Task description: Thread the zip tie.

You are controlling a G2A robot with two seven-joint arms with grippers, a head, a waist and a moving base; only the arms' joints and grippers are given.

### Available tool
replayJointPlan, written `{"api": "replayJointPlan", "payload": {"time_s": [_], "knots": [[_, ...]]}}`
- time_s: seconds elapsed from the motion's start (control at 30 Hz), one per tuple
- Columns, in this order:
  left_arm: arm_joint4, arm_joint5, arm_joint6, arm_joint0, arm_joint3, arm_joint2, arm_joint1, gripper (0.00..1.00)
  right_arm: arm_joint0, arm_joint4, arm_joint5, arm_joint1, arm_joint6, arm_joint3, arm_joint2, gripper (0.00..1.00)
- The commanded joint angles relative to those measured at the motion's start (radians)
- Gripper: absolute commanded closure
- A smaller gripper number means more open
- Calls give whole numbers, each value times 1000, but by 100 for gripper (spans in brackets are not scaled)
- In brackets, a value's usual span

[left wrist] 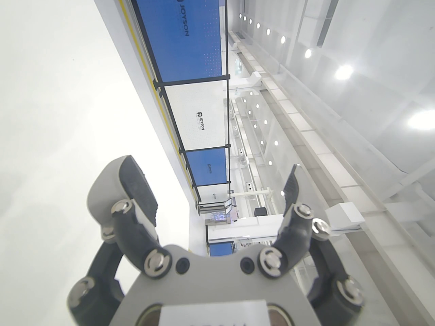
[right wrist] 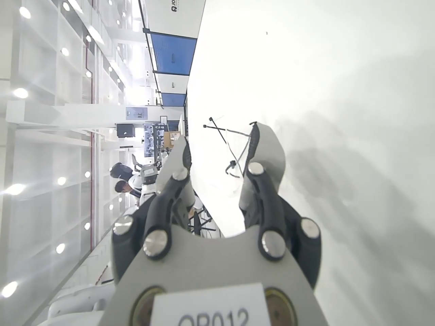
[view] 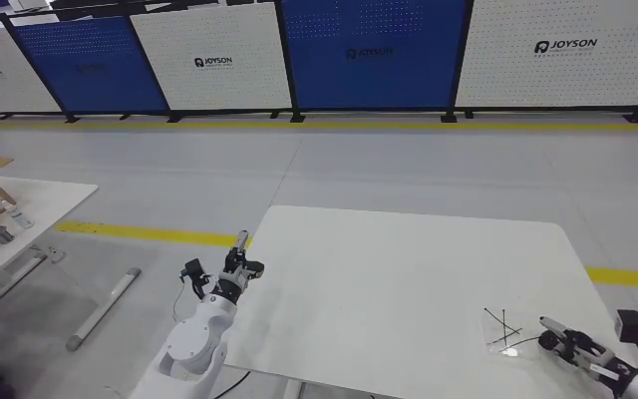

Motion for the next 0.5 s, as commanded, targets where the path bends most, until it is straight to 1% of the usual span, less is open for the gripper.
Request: {"api": "replayJointPlan", "payload": {"time_s": [0.0, 0.03, 0.23, 0.27, 0.33, 0.4, 0.47], "knots": [[0, 0, 0, 0, 0, 0, 0, 0, -2, -4, 2, 2, -1, -1, -2, 63], [0, 0, 0, 0, 0, 0, 0, 0, -3, -4, 2, 2, -1, -1, -3, 62], [0, 0, 0, 0, 0, 0, 0, 0, -6, 0, 2, 6, 13, 2, -11, 65], [0, 0, 0, 0, 0, 0, 0, 0, -5, 3, 2, 7, 16, 4, -10, 68], [0, 0, 0, 0, 0, 0, 0, 0, -5, 4, 2, 9, 16, 5, -10, 70], [0, 0, 0, 0, 0, 0, 0, 0, -4, 2, 4, 10, 15, 4, -11, 75], [0, 0, 0, 0, 0, 0, 0, 0, -2, -3, 9, 12, 13, 3, -15, 76]]}}
